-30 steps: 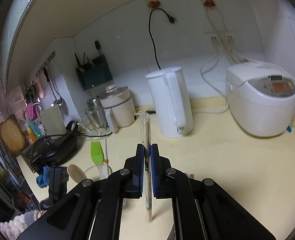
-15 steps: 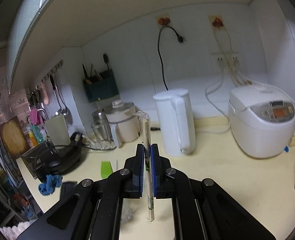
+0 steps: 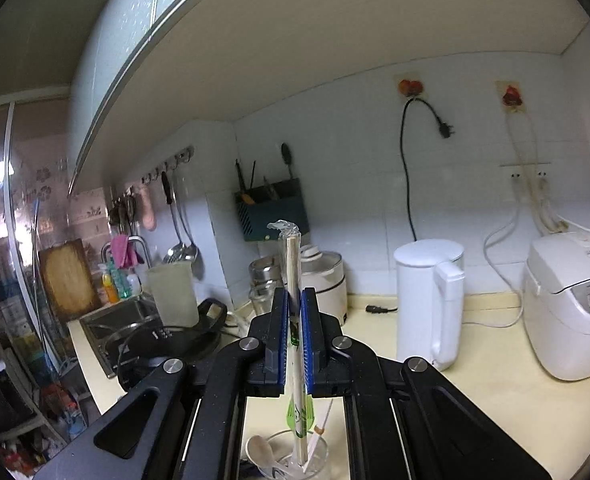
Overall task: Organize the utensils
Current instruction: 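Lower the chopsticks into the glass and open the right gripper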
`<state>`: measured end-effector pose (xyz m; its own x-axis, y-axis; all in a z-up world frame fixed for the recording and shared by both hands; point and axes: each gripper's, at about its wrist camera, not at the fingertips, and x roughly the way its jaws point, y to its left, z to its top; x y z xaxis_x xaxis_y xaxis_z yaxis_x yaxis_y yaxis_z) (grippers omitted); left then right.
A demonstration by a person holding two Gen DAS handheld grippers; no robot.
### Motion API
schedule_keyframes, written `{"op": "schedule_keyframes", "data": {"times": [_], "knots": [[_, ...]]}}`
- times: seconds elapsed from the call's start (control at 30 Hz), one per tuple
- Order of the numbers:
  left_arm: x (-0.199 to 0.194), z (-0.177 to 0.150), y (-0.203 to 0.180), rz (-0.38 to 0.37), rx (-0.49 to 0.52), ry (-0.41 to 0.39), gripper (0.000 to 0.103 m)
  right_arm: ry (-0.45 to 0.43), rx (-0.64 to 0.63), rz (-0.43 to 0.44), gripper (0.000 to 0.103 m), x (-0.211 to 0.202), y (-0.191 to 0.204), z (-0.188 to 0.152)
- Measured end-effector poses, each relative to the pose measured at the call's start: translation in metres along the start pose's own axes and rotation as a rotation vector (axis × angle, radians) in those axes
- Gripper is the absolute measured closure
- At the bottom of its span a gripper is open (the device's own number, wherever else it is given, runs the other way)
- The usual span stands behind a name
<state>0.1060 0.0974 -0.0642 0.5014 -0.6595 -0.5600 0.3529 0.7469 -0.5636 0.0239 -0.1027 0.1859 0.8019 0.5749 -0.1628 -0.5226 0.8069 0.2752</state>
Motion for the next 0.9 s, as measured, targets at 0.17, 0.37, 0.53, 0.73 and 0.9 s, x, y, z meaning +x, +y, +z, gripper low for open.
{"op": "schedule_keyframes", "data": {"times": [0.17,0.37,0.53,0.73,0.9], "knots": [[0.000,0.000,0.000,0.000,0.000,0.000,0.009,0.073,-0.027,-0.017,0.097,0.020,0.004,-0.022],[0.000,0.000,0.000,0.000,0.000,0.000,0.009,0.172,-0.070,0.002,0.096,0.037,0.013,-0.044],[0.000,0.000,0.000,0.000,0.000,0.000,0.009,0.219,-0.098,0.005,0.086,0.049,0.025,-0.057],[0.000,0.000,0.000,0.000,0.000,0.000,0.009,0.215,-0.080,0.013,0.071,0.047,0.024,-0.062],[0.000,0.000,0.000,0.000,0.000,0.000,0.009,0.185,-0.027,-0.028,0.070,0.030,0.005,-0.059]]}}
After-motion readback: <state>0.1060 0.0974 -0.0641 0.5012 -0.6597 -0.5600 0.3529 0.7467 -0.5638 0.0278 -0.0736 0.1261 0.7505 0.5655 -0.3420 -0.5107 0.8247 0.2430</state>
